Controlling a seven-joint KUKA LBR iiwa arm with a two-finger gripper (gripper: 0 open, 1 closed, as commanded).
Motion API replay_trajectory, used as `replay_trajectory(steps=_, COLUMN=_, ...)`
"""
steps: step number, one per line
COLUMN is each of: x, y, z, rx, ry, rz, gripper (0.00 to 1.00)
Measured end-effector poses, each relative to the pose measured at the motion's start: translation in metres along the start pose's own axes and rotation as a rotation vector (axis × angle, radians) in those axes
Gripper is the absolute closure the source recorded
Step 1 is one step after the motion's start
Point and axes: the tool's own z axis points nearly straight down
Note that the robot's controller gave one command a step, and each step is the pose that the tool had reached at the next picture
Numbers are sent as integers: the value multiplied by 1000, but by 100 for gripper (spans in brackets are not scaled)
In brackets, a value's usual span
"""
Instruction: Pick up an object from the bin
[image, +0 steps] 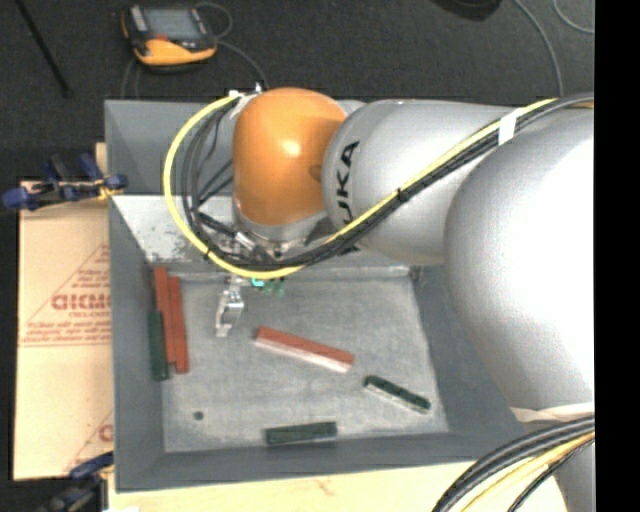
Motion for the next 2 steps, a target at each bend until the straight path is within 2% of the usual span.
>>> replay_trajectory(steps=1, x=-2, y=-1, z=-5, rx=-2, ry=-8, rz=3, gripper=0)
replay_trajectory(steps=2, x=-6, y=-39, z=39, rx=-1, ry=-13, rz=-15, gripper=0)
